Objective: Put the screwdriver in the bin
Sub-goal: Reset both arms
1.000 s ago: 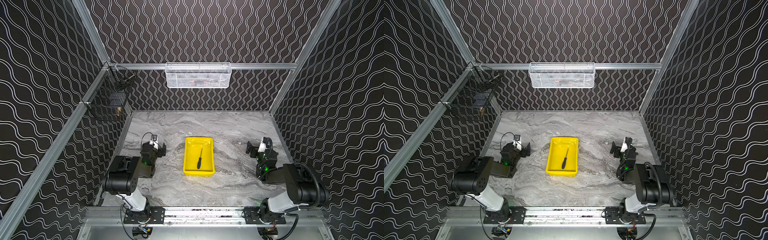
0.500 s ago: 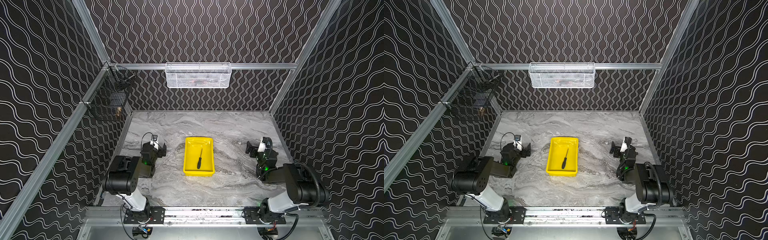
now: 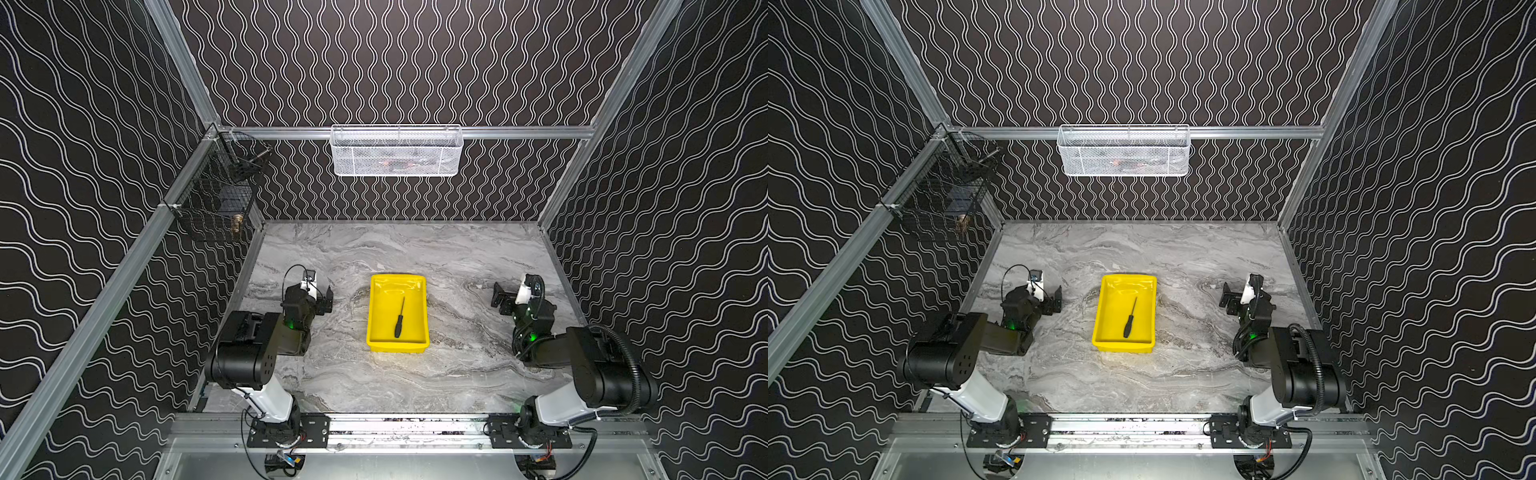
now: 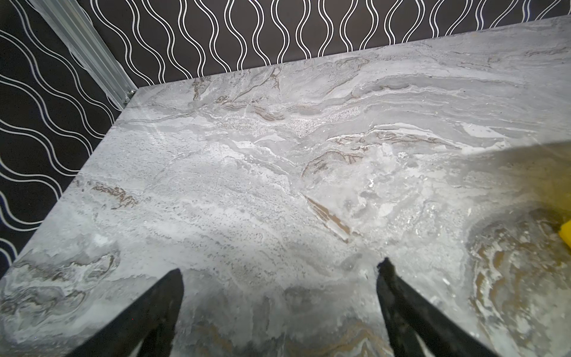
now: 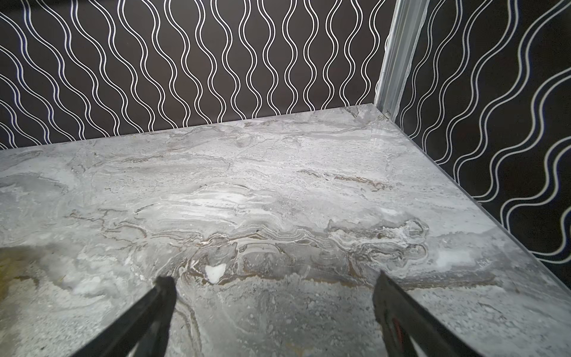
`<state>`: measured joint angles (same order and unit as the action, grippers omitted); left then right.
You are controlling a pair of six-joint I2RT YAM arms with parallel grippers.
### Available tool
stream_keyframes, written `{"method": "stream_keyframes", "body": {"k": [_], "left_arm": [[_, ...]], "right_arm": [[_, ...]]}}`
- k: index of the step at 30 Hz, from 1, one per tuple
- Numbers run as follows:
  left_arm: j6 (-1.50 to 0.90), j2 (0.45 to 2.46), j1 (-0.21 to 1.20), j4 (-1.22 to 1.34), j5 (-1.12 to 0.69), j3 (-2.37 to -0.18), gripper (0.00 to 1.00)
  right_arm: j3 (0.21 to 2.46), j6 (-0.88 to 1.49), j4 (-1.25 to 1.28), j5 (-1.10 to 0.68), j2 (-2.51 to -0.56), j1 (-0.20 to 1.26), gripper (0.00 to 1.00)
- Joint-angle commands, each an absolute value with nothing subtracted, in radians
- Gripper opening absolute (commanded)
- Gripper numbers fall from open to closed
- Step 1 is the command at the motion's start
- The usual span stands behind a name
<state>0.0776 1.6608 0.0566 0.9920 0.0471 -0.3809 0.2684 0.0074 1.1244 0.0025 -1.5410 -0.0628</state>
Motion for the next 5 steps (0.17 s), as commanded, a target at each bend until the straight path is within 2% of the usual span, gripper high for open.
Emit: {"method": "stream_keyframes", "body": {"k": [1, 5], "left_arm": [[0.066, 1.661, 0.051, 1.001, 0.034, -0.386, 0.99], [0.071, 1.654, 0.051, 1.022, 0.044, -0.371, 0.99]], "right_arm": [[0.269, 0.0, 1.169, 0.0, -1.542, -0.063, 0.99], [0.268, -0.002, 1.17, 0.0, -1.541, -0.063, 0.99]]}}
